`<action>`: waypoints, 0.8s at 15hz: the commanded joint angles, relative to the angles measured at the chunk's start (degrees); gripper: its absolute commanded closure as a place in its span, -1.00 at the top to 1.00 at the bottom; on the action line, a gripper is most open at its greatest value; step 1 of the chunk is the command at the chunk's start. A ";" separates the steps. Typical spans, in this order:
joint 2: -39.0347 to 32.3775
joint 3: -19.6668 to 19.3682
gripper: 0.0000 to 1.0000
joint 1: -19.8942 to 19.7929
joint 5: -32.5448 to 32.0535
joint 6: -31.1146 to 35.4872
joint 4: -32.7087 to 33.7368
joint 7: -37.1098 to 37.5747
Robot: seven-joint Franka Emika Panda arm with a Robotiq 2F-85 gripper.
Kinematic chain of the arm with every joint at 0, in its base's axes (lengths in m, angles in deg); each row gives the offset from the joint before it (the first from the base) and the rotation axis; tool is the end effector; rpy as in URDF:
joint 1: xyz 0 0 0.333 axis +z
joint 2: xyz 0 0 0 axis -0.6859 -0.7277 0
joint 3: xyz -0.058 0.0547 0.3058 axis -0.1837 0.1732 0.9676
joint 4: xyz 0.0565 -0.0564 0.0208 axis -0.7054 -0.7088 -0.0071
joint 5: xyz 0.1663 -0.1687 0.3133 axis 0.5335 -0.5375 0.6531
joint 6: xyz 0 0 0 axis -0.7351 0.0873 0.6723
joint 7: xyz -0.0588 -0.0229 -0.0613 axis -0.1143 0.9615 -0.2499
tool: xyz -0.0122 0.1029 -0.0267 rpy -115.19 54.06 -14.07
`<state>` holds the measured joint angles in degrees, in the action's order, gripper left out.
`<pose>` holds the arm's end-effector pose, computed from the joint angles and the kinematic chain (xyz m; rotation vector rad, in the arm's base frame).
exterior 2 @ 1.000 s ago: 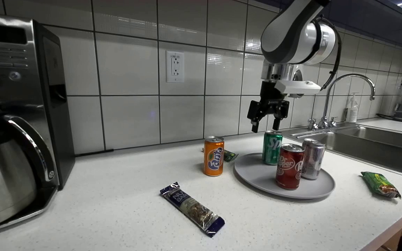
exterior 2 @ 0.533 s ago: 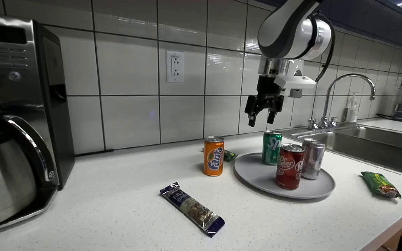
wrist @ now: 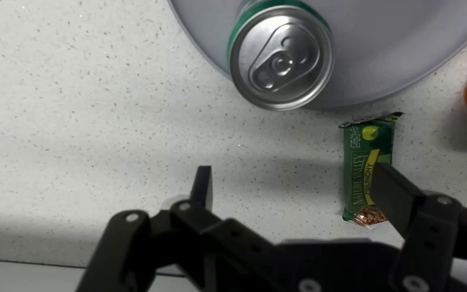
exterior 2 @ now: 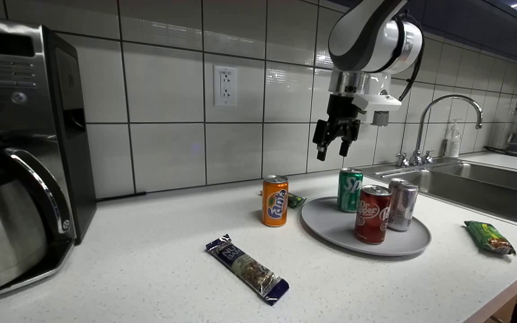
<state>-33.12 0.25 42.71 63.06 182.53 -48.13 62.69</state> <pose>0.6289 -0.0207 0.3298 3.0784 0.3440 0.2630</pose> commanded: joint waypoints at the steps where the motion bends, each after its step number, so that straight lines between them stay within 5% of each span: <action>1: 0.02 0.93 1.00 -0.89 -0.48 -0.13 0.08 0.27; 12: -1.52 1.87 1.00 -0.12 -0.98 4.56 1.03 1.01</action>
<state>-33.90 0.78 42.77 62.33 185.71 -48.19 62.84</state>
